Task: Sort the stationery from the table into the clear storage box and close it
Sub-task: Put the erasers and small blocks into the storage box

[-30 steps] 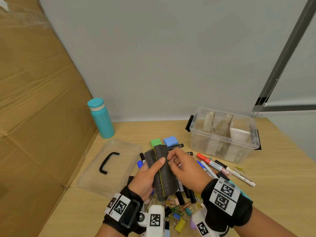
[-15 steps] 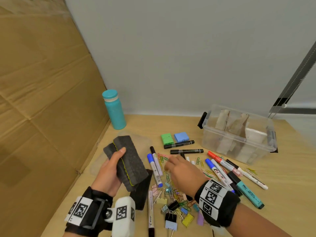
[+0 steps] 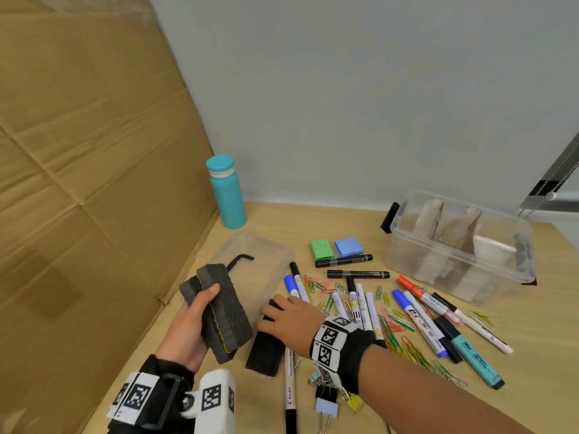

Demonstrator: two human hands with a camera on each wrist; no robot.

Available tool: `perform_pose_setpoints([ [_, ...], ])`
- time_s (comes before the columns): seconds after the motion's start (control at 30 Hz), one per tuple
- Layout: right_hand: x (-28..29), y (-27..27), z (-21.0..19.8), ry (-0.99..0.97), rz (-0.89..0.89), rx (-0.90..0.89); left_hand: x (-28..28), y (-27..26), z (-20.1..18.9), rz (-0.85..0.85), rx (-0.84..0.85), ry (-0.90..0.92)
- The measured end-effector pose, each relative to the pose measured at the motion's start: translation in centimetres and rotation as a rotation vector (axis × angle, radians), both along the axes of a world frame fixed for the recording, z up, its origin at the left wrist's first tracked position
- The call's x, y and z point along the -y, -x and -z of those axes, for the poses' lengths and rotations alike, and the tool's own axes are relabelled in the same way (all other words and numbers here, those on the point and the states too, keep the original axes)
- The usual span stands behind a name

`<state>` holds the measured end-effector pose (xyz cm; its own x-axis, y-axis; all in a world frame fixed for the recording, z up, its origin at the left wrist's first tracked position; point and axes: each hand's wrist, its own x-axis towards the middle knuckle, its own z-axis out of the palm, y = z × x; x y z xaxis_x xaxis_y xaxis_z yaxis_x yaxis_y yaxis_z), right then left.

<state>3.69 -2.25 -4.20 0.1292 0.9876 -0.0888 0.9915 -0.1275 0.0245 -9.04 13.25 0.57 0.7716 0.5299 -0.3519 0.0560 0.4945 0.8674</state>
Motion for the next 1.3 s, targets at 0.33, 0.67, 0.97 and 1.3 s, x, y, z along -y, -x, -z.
perform_pose_setpoints([
  [0.33,6.7,-1.5,-4.9,-0.230,0.256,-0.237,0.7,-1.1,-1.2,0.000,0.030,0.055],
  [0.67,18.9,-3.8,-8.0,-0.470,0.671,-0.533,6.9,-6.2,-2.2,0.162,-0.004,0.087],
  [0.97,24.8,-10.3,-16.0,-0.769,0.819,-0.522,11.8,-8.8,-2.8,0.180,0.011,0.085],
  [1.3,24.7,-18.7,-17.0,-0.452,0.995,-0.140,14.0,-9.4,-2.4,0.101,0.011,0.032],
])
